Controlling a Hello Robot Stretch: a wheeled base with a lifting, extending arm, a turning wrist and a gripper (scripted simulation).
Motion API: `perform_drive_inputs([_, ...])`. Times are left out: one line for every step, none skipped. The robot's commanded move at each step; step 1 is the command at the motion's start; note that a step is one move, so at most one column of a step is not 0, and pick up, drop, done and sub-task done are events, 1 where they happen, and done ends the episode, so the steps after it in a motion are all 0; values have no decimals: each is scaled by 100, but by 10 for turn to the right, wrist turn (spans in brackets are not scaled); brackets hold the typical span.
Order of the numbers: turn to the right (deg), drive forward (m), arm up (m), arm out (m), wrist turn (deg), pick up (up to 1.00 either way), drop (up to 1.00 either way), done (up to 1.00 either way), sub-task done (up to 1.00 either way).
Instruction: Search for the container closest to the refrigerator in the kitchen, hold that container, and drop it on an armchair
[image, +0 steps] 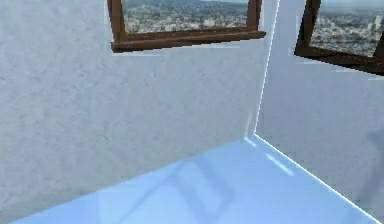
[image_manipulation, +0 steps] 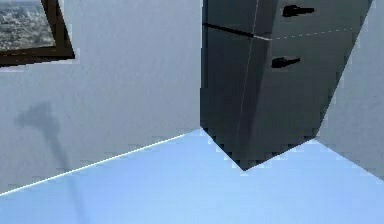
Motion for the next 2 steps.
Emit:
perform_drive_inputs([-210,0,0,0,0,0,0,0,0])
perform_drive_inputs([0,35,0,0,0,0,0,0,0])
